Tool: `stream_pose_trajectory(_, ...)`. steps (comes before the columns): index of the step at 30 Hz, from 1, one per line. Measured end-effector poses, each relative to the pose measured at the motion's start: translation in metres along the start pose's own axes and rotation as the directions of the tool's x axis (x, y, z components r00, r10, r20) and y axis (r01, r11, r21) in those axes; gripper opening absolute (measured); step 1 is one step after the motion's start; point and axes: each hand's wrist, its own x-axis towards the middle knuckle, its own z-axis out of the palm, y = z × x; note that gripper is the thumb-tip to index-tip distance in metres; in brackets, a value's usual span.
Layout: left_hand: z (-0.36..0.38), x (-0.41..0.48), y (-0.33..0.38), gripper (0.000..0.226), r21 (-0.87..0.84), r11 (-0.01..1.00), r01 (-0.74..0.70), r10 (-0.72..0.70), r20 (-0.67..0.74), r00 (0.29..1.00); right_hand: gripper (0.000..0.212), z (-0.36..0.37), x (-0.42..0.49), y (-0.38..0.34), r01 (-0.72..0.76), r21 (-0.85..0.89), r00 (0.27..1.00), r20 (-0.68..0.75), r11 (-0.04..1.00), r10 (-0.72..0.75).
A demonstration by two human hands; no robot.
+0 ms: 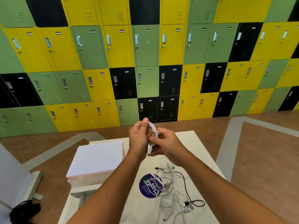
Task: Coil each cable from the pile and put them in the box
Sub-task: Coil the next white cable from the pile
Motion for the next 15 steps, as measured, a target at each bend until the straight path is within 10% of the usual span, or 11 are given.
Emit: stream_pose_trajectory(15, -0.005, 0.004, 0.001, 0.027, -0.165, 0.979, 0.117, -0.127, -0.051, 0.991, 0.026, -0.012, 0.016, -0.01, 0.056, -0.348, 0.986, -0.128, 0.936, -0.107)
